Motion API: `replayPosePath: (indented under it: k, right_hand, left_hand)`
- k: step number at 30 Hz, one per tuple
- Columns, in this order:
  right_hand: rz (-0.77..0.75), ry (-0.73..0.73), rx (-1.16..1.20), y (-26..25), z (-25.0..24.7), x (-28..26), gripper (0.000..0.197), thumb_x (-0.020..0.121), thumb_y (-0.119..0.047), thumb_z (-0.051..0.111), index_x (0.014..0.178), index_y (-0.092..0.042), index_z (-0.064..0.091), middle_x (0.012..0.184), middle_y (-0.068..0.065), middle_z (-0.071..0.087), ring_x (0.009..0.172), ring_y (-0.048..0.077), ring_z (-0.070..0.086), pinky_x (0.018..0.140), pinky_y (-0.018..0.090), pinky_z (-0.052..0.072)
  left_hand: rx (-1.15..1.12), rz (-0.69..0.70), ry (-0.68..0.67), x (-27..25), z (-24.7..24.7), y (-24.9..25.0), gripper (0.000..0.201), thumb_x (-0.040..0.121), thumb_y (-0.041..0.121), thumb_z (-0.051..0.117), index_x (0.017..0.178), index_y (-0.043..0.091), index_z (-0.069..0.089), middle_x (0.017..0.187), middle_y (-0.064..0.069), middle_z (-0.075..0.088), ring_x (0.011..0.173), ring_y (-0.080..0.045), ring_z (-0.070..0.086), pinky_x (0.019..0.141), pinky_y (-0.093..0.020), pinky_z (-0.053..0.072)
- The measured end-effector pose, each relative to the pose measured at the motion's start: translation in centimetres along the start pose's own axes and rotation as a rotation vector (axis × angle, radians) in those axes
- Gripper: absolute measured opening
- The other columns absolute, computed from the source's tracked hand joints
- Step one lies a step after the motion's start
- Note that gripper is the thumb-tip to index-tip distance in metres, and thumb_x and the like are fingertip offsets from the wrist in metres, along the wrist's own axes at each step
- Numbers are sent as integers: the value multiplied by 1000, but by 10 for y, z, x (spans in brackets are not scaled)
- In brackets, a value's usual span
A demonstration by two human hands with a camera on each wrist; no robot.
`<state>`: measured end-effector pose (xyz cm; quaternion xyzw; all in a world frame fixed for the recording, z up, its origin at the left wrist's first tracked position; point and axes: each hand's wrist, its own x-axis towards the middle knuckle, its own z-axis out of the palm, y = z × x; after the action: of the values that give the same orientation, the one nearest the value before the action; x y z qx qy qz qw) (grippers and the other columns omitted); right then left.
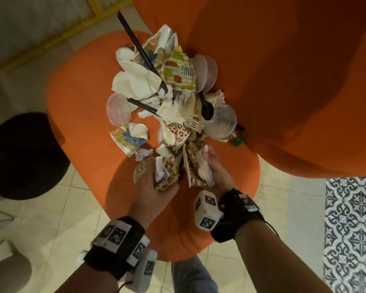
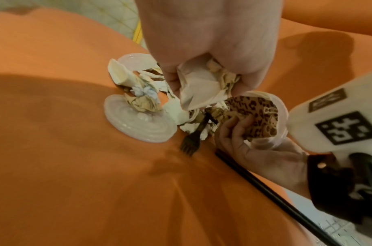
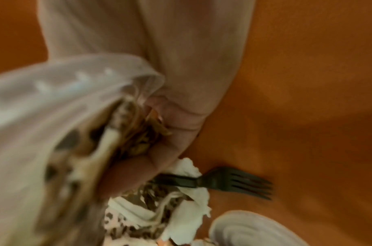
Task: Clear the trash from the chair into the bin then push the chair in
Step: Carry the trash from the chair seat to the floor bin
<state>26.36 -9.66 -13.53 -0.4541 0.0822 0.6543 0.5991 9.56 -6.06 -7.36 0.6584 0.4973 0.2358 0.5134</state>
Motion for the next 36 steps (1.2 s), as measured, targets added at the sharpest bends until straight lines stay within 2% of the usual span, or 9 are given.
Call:
replayPosePath:
  k: [2,5,11,16,19,22,27,30,36]
  right_hand:
    - [40,4,-55,7,1,-3,69,63,-36,85,120,-21,49,126,8,56,111,22,59,101,45,44]
    - [64,-21,-69,16,5,-2,94,49,-42,90,131,-23,48,134,9,56,121,28,56,104,49,42]
    - [46,-74,-100,14,18,-4,76,52,-40,87,117,-24,53,119,6,62,96,12,67,69,21,57]
    - [13,-71,-109,-4,14,-22,85,38,-45,92,112,-29,53,115,2,65,94,13,68,72,30,55]
    - [-6,-19,-187,-25,8,-41,73,48,-34,91,111,-27,56,103,0,70,85,16,69,62,29,57]
    - [10,60,-408,-39,4,-59,51,73,-10,77,115,-24,52,115,10,66,97,27,66,76,44,58]
    - [-63,289,-929,-15,-6,-69,47,76,-8,76,109,-29,51,90,-12,58,75,5,58,57,15,50]
    - [-149,306,-1222,10,-13,-70,49,73,-19,78,114,-29,53,105,-11,57,96,14,61,78,24,51]
    - [-182,313,-1603,14,0,-69,54,76,-31,71,124,-24,46,111,4,53,98,25,57,84,40,52]
  left_hand:
    - [-13,-47,-10,-9,-3,-7,68,74,18,72,108,69,42,105,38,58,104,17,53,84,-1,39]
    - [-60,-98,-41,-23,-4,-14,74,78,-6,69,112,56,46,103,47,56,101,24,51,82,4,37]
    - [-54,-154,30,-40,-6,-28,49,76,-9,68,113,19,53,95,22,64,91,25,53,77,5,38]
    - [-33,-162,33,-40,-5,-28,49,77,-4,70,113,23,54,97,24,61,92,23,54,76,6,36]
    - [-31,-155,36,-37,-6,-21,64,78,-1,69,112,49,48,98,37,62,100,13,57,79,3,38]
    - [-31,-156,36,-36,-8,-13,79,78,-2,68,102,69,43,92,38,61,93,17,57,75,1,39]
    - [-33,-198,67,-41,-8,-19,48,79,0,69,110,32,51,93,22,62,91,16,57,72,3,39]
    - [-41,-269,66,-46,-10,-25,31,80,3,70,108,11,59,87,8,65,85,12,61,69,0,42]
    - [-71,-353,23,-53,-11,-23,27,83,10,67,108,17,58,87,7,67,81,11,61,65,0,42]
